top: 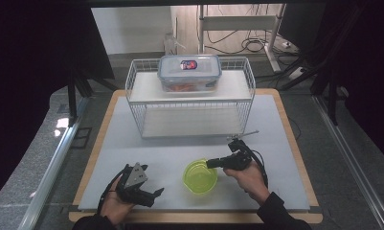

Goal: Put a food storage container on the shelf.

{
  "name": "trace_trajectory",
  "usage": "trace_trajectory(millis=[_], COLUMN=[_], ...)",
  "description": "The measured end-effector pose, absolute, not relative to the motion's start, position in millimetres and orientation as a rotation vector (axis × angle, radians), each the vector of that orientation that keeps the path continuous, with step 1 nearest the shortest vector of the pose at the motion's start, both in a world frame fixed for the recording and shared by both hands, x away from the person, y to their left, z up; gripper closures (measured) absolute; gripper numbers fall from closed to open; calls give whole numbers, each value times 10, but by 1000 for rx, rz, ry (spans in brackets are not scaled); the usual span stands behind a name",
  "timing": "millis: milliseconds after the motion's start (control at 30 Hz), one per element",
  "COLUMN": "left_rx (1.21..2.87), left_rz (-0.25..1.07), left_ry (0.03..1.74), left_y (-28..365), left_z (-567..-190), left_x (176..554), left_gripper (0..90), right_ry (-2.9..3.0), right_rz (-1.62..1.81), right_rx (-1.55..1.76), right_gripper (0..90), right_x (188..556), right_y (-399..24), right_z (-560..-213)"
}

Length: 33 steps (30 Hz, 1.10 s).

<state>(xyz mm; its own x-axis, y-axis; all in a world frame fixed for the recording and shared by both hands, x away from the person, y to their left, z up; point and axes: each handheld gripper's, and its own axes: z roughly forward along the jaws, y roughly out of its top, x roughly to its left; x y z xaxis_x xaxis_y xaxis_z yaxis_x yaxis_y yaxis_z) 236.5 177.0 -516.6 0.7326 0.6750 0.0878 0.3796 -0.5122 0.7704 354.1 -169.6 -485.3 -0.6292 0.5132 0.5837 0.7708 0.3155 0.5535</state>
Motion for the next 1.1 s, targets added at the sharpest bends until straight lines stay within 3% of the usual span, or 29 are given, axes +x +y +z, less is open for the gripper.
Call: trace_trajectory(millis=[600, 1000, 1100], left_rx=[2162, 2166, 2166], left_rz=[497, 493, 492], left_ry=[791, 791, 790], left_y=[1772, 1764, 1765], left_z=[-5163, -5166, -5168], left_x=[2367, 2366, 2368], left_gripper=[46, 46, 46], right_ry=[-2288, -2391, -2359], right_rz=[-1317, -1212, -1214], right_rx=[-1172, -1291, -1304], right_gripper=[837, 762, 674], right_x=[3588, 3723, 3753], right_y=[-1758, -1783, -1806], right_z=[-4685, -4875, -4920])
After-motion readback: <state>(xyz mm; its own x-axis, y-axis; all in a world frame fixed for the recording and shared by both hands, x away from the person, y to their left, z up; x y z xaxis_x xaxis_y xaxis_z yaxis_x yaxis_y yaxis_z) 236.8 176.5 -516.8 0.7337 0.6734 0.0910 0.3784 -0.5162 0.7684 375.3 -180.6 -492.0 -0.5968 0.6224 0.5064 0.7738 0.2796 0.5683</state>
